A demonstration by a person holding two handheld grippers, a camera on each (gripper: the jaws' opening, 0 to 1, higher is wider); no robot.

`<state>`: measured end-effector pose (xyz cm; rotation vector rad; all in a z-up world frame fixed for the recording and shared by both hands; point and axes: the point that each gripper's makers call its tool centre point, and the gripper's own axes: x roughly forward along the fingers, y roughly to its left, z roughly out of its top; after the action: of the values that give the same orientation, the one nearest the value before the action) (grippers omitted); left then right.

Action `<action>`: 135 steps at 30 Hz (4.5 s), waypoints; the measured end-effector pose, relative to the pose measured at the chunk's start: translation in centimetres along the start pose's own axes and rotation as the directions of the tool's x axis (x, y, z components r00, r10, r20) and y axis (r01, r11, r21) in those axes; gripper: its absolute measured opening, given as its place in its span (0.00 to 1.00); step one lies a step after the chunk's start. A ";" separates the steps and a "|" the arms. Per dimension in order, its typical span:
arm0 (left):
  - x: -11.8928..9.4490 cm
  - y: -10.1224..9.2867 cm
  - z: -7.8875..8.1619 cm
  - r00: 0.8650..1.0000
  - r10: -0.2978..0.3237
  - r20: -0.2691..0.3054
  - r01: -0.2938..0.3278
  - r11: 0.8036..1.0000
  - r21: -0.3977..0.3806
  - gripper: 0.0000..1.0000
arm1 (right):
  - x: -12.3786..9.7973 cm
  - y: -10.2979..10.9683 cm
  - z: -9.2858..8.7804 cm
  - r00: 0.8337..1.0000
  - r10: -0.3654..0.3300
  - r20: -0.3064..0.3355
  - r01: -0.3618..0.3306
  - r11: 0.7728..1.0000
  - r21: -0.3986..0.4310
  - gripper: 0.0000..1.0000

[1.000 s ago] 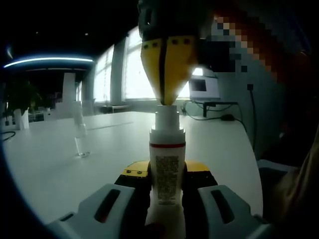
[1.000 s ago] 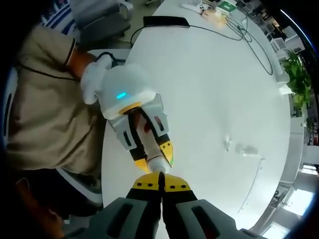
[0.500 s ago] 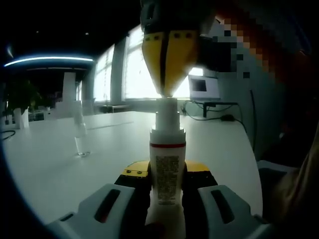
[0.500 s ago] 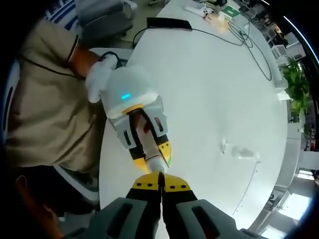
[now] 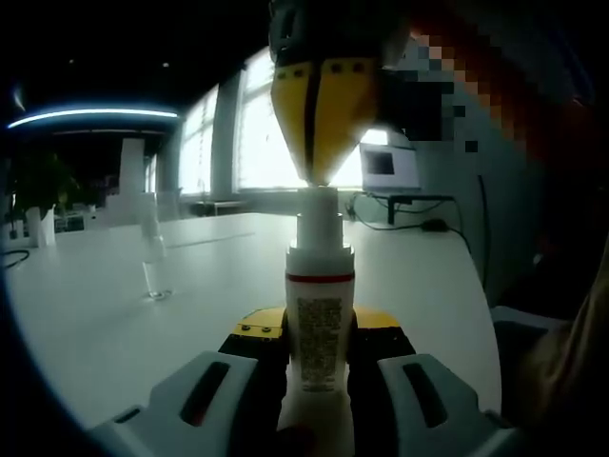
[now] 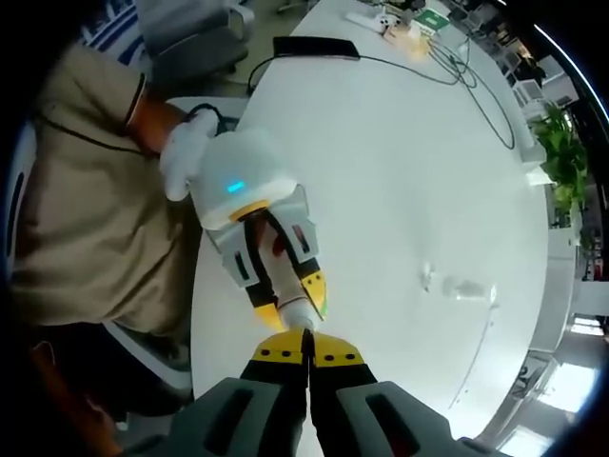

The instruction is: Clamp pump bottle remove cover press pump head put on cover

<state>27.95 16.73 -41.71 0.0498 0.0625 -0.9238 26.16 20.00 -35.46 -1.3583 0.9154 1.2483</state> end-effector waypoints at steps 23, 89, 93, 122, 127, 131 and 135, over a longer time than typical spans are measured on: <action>0.0 0.1 0.0 1.000 0.001 0.001 -0.001 1.000 -0.002 0.14 | 0.1 0.4 0.0 1.000 0.010 0.010 -0.010 1.000 0.012 0.00; 0.0 0.2 -0.1 1.000 0.003 0.000 -0.003 1.000 -0.003 0.14 | 0.0 0.3 0.1 1.000 0.004 0.017 -0.005 1.000 0.024 0.00; 0.0 0.2 -0.1 1.000 0.003 0.000 -0.003 1.000 -0.002 0.14 | -0.1 0.3 0.0 1.000 0.007 0.019 -0.008 1.000 0.029 0.00; 0.0 0.1 -0.1 1.000 0.004 0.000 -0.004 1.000 0.001 0.14 | -0.3 0.2 -0.1 0.990 -0.069 0.122 0.064 0.997 0.051 0.00; 0.0 0.1 -0.1 1.000 0.003 0.000 -0.003 1.000 0.000 0.14 | -0.3 0.2 0.0 0.985 -0.096 0.146 0.090 0.995 0.048 0.00; 0.0 0.1 -0.1 1.000 0.004 -0.001 -0.004 1.000 -0.001 0.14 | -0.4 0.2 -0.1 0.978 -0.113 0.175 0.106 0.993 0.049 0.00; 0.0 0.1 -0.1 1.000 0.005 0.000 -0.005 1.000 -0.002 0.14 | -0.5 0.1 -0.1 0.969 -0.134 0.208 0.131 0.991 0.028 0.00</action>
<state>28.03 16.80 -41.78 0.0479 0.0638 -0.9189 25.98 19.81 -34.98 -1.2288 0.6739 1.2521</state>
